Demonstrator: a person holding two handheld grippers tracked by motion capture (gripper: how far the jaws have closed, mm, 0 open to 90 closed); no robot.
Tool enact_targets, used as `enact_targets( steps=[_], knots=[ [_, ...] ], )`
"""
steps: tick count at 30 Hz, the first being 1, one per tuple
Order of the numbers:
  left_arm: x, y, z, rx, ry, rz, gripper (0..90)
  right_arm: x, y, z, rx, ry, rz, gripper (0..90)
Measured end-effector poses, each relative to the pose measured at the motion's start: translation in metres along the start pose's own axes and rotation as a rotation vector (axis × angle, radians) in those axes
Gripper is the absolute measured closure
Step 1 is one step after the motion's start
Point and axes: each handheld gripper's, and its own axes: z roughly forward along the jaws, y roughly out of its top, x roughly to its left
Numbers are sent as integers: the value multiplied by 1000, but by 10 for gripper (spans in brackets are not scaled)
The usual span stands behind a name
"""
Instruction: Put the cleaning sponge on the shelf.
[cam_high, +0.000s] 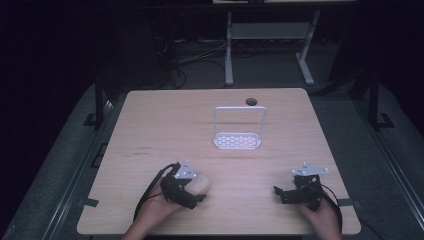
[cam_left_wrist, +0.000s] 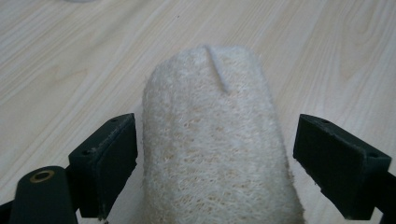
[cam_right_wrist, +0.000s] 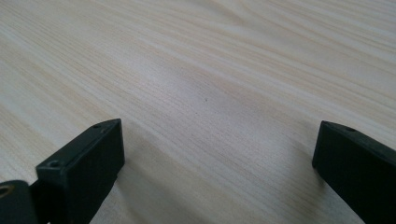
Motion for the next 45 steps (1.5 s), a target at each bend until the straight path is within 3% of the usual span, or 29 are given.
enact_targets(
  steps=[17, 31, 45],
  knots=[
    [4, -4, 6, 37, 4, -16, 150, 0, 0, 0, 0, 0, 0, 20],
    [5, -5, 4, 30, -20, -15, 279, 0, 0, 0, 0, 0, -1, 20],
    [5, 3, -1, 3, -35, -30, 290, 0, 0, 0, 0, 0, -1, 20]
  ],
)
